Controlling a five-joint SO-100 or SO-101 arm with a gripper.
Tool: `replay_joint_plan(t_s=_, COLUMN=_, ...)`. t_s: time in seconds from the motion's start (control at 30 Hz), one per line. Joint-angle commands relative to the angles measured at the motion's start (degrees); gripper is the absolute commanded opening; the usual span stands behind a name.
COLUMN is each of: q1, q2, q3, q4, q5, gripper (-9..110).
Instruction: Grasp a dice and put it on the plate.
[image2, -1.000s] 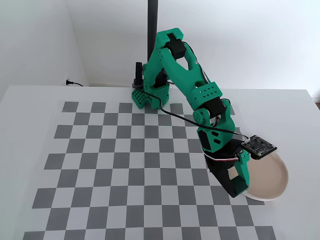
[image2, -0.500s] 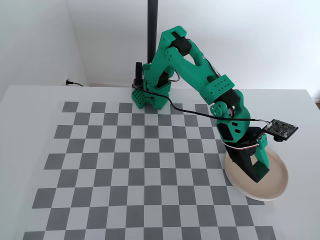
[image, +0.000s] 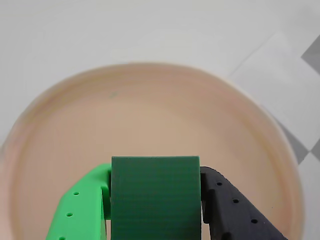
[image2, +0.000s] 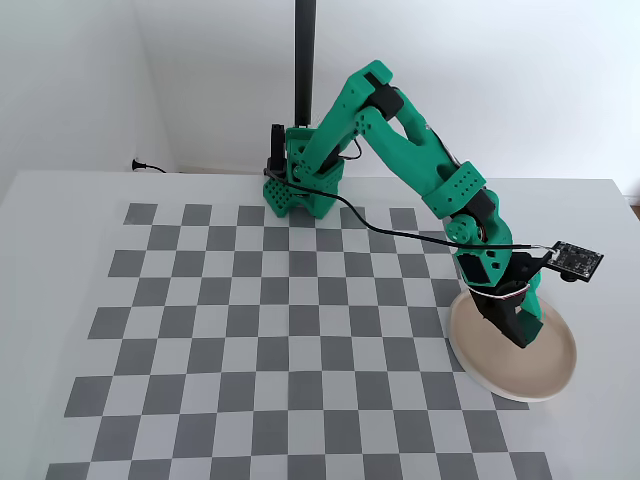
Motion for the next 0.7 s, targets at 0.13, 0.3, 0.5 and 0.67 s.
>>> replay_joint_plan(t_s=0.13, q1=-2.02, q2=-5.36, q3=-10.11, q4=-0.18, q5=2.2, gripper=-4)
replay_joint_plan(t_s=0.3, q1=-2.37, q2=-7.12, q3=-10.37, q4=-1.67, q5=2.46, gripper=9)
replay_joint_plan(t_s=0.5, q1=-1.67, q2=-5.19, q3=-10.63, q4=-1.58, q5=2.64, gripper=17)
replay_joint_plan(t_s=0.67, q1=-0.7, q2=-2.99, q3=-10.63, q4=0.0, q5=3.16, gripper=25)
